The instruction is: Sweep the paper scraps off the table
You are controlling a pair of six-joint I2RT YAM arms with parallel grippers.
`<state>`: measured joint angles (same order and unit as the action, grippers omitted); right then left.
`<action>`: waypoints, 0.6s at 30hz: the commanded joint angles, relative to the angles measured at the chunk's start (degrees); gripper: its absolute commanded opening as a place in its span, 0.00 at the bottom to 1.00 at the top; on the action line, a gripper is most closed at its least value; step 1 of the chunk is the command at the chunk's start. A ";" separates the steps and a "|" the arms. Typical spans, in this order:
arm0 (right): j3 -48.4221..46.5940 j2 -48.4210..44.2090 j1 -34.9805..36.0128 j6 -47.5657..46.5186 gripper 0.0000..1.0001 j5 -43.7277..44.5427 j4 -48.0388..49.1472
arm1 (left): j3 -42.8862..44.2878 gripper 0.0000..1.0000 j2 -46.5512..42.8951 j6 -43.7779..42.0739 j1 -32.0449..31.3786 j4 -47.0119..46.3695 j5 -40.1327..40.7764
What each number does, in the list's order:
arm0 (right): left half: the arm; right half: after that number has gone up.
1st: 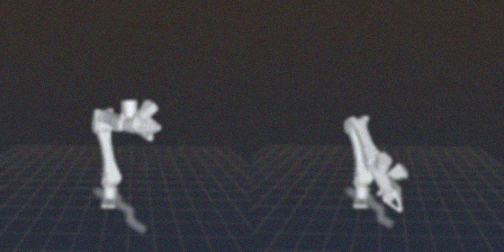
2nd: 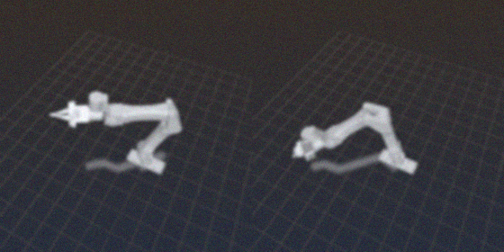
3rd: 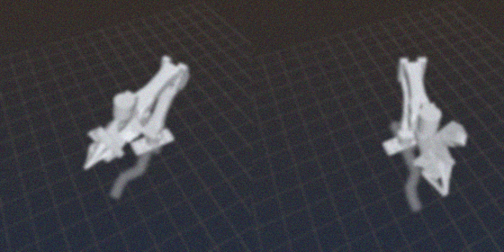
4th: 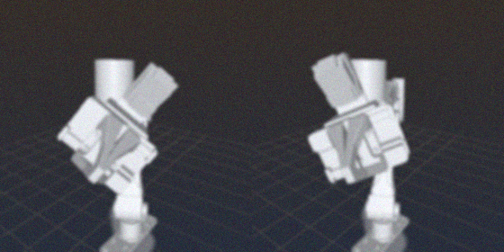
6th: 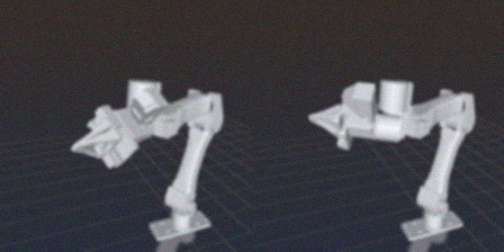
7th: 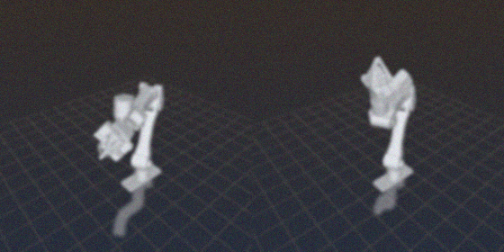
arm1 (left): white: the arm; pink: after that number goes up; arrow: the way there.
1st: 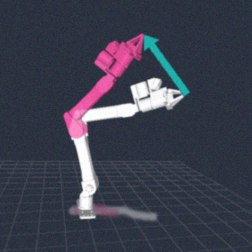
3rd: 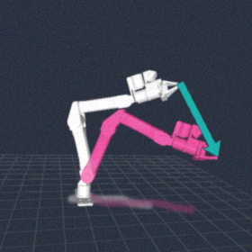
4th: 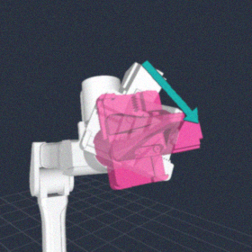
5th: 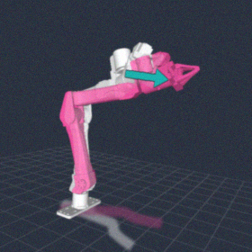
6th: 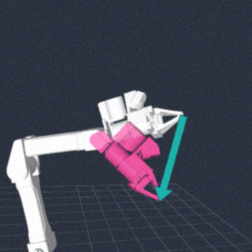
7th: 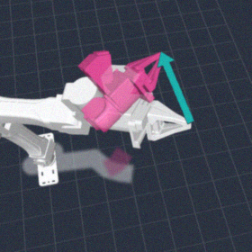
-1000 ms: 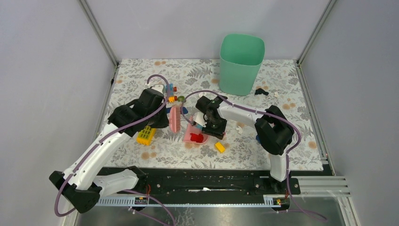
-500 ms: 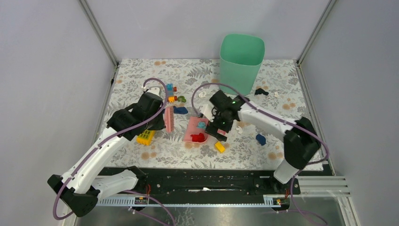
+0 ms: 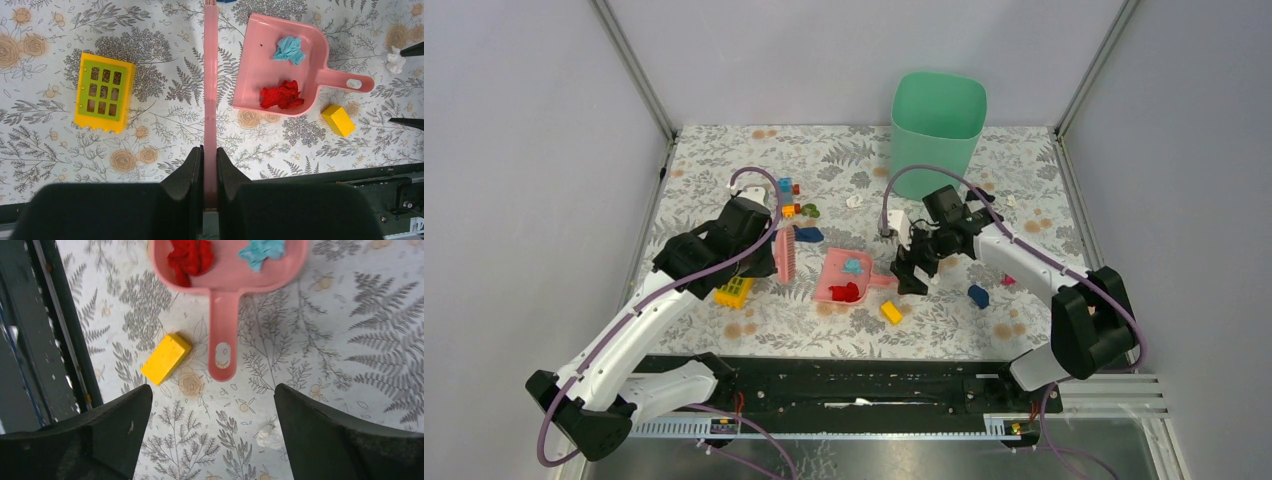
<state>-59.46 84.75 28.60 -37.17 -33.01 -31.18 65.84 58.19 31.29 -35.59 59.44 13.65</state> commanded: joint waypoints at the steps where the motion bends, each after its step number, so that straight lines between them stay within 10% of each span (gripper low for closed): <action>1: 3.76 0.10 0.31 -13.06 0.99 -6.09 0.81 | 0.04 0.10 -0.34 -1.08 0.04 -2.84 -0.52; 18: 7.43 3.57 1.14 -12.26 0.65 -5.40 11.57 | -1.23 0.10 0.34 -1.92 0.05 -2.86 0.30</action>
<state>-49.54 85.23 28.80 -48.16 -36.53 -19.53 64.38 58.33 30.20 -35.59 59.05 13.32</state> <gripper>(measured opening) 0.690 0.130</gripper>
